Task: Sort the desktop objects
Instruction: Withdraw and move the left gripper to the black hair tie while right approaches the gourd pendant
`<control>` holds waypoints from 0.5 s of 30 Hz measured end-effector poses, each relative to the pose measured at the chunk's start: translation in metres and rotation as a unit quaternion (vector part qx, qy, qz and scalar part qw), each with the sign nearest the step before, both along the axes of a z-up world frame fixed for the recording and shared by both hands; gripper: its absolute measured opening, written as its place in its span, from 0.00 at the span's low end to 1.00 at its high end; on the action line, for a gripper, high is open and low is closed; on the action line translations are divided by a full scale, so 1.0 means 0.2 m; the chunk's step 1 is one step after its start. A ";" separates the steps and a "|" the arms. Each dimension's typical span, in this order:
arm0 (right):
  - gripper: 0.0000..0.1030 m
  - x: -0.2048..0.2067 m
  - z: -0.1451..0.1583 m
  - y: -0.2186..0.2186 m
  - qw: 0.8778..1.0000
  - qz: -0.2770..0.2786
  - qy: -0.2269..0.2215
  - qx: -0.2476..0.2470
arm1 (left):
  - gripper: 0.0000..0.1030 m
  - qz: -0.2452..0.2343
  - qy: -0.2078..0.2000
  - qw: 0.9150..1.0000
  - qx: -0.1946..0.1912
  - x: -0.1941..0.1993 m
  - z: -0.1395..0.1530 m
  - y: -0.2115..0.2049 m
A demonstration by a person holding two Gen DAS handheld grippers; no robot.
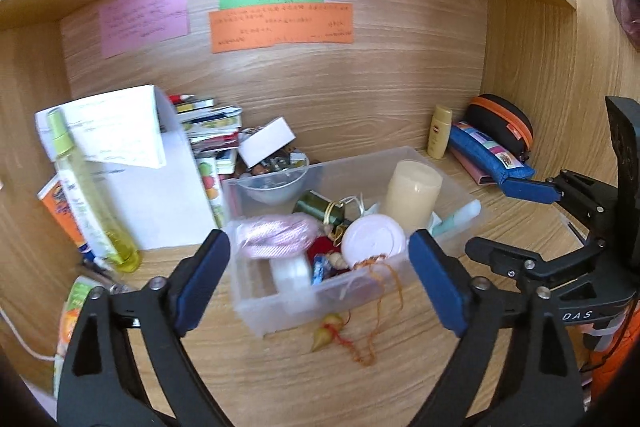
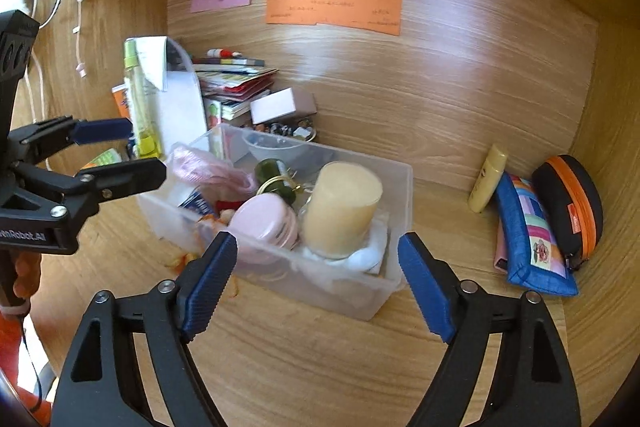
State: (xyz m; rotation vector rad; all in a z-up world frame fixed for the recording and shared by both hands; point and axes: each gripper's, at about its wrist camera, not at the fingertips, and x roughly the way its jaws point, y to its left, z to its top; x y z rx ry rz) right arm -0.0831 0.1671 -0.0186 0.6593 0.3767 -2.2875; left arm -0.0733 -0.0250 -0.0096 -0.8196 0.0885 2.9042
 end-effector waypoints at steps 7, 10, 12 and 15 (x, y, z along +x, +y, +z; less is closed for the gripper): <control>0.79 0.15 -0.04 -0.04 1.000 0.020 -0.005 0.010 | 0.93 0.030 -0.008 1.000 -0.003 0.17 -0.03 -0.15; 0.79 0.20 -0.07 -0.06 0.999 0.030 -0.011 0.019 | 0.93 0.039 -0.033 0.999 0.013 0.23 -0.09 -0.22; 0.79 0.24 -0.10 -0.07 0.999 0.036 -0.017 0.024 | 0.93 0.045 -0.055 0.997 0.018 0.27 -0.15 -0.25; 0.79 0.27 -0.14 -0.06 0.998 0.040 -0.025 0.034 | 0.93 0.053 -0.086 0.995 0.012 0.33 -0.25 -0.26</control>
